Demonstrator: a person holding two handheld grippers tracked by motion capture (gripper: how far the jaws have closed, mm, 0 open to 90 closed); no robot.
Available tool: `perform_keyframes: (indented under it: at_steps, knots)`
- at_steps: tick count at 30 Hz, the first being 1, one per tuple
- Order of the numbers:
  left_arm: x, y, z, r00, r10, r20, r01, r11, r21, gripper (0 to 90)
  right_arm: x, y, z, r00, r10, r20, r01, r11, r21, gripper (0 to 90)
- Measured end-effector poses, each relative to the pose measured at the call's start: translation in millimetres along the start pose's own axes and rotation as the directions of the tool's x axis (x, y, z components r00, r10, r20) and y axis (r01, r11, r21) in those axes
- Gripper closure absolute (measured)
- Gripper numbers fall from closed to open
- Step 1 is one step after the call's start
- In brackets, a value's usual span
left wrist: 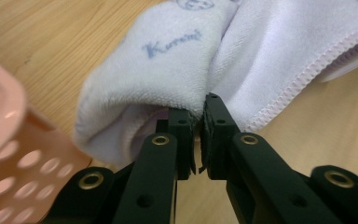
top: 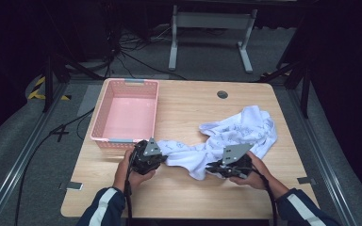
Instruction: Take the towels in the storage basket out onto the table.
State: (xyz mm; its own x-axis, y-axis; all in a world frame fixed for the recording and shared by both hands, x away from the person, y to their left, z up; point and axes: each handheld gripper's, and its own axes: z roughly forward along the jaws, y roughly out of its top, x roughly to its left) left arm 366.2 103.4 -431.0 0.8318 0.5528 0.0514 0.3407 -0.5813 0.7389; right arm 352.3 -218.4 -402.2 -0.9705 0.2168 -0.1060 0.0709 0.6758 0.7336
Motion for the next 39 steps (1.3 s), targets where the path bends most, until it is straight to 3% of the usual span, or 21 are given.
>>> perform_keyframes:
  at_steps: [2,3,5,9,13,15,17,19,22,24,26,28,29,30,31,32,34,35,36,37,39]
  knots:
    - [-6.2,-1.6,-22.1,0.9998,-0.007,0.021,0.008,0.9989,-0.047,84.2,3.0,4.7,-21.6,0.9997,0.022,-0.013,-0.023,0.998,-0.062,83.8]
    - [-6.2,-1.6,-22.1,0.9998,-0.007,0.021,0.008,0.9989,-0.047,84.3,6.7,5.4,-33.6,0.9992,0.029,-0.027,-0.032,0.995,-0.099,84.6]
    - [-14.9,-3.2,-31.8,0.9998,-0.001,0.021,0.002,0.9983,-0.058,84.3,11.0,5.0,-41.6,0.9991,0.029,-0.031,-0.032,0.993,-0.114,84.8]
    - [-34.3,-10.0,-46.0,0.9972,0.019,0.072,-0.014,0.9974,-0.07,84.1,35.0,-10.4,-61.4,0.9979,0.025,-0.059,-0.031,0.995,-0.091,85.2]
    - [-52.8,-18.8,-49.5,0.9907,0.018,0.135,-0.01,0.9979,-0.065,79.2,48.7,-31.8,-73.5,0.996,0.05,-0.074,-0.054,0.997,-0.062,85.3]
    - [-56.6,-20.4,-50.1,0.9931,0.03,0.114,-0.024,0.9982,-0.054,69.0,52.7,-42.1,-83.0,0.9928,0.093,-0.075,-0.098,0.993,-0.062,84.1]
    - [-52.4,-24.0,-49.8,0.9941,-0.015,0.107,0.021,0.9982,-0.056,59.1,52.2,-52.4,-90.5,0.9901,0.131,-0.05,-0.134,0.99,-0.051,80.8]
    - [-47.0,-27.7,-48.0,0.9929,-0.033,0.114,0.038,0.9985,-0.04,56.6,50.0,-61.9,-95.5,0.9852,0.167,-0.037,-0.169,0.985,-0.043,79.9]
    - [-45.0,-31.9,-36.9,0.9903,-0.013,0.139,0.006,0.9988,0.05,57.8,45.0,-74.4,-97.7,0.9788,0.205,0.002,-0.205,0.979,0.006,74.5]
    - [-44.7,-35.9,-28.5,0.989,0.009,0.148,-0.028,0.9917,0.125,57.0,40.7,-78.1,-93.7,0.9757,0.195,0.1,-0.203,0.976,0.079,70.3]
    - [-43.6,-38.1,-25.9,0.9857,0.01,0.168,-0.034,0.9892,0.142,54.0,36.9,-80.2,-90.3,0.9668,0.204,0.154,-0.221,0.969,0.107,63.1]
    - [-39.6,-42.3,-21.9,0.9852,-0.016,0.171,-0.009,0.9893,0.146,53.2,34.0,-80.8,-89.8,0.9615,0.218,0.167,-0.238,0.965,0.109,59.7]
    - [-37.0,-44.9,-18.0,0.9825,-0.019,0.185,-0.009,0.9885,0.151,51.6,31.6,-80.3,-94.4,0.9534,0.236,0.188,-0.254,0.964,0.075,55.5]
    - [-37.0,-44.9,-18.0,0.9825,-0.019,0.185,-0.009,0.9885,0.151,51.4,31.6,-80.3,-94.4,0.9534,0.236,0.188,-0.254,0.964,0.075,55.5]
    - [-35.8,-45.5,-12.4,0.9807,-0.018,0.195,-0.011,0.9896,0.143,52.8,32.1,-76.4,-102.5,0.9463,0.265,0.186,-0.269,0.963,0.0,53.7]
    - [-35.8,-45.5,-12.4,0.9807,-0.018,0.195,-0.011,0.9896,0.143,54.2,32.1,-76.4,-102.5,0.9463,0.265,0.186,-0.269,0.963,0.0,53.7]
    - [-36.7,-43.0,-6.8,0.9831,-0.001,0.183,-0.025,0.9896,0.142,56.4,35.4,-70.4,-107.4,0.9428,0.271,0.194,-0.264,0.963,-0.059,55.1]
    - [-37.0,-41.0,-4.1,0.9837,0.005,0.18,-0.03,0.99,0.137,62.6,39.4,-63.0,-105.0,0.9466,0.261,0.19,-0.247,0.964,-0.094,56.6]
    - [-37.3,-39.0,-1.7,0.984,0.02,0.177,-0.042,0.9914,0.124,62.6,39.4,-63.0,-105.0,0.9466,0.261,0.19,-0.247,0.964,-0.094,56.6]
    - [-38.4,-35.0,2.0,0.9838,0.027,0.177,-0.047,0.9931,0.107,71.2,46.4,-52.9,-93.6,0.9608,0.237,0.144,-0.222,0.969,-0.11,57.5]
    - [-39.4,-30.7,5.7,0.9829,0.048,0.178,-0.065,0.9937,0.091,78.8,55.2,-41.8,-74.5,0.9743,0.205,0.094,-0.195,0.976,-0.101,57.8]
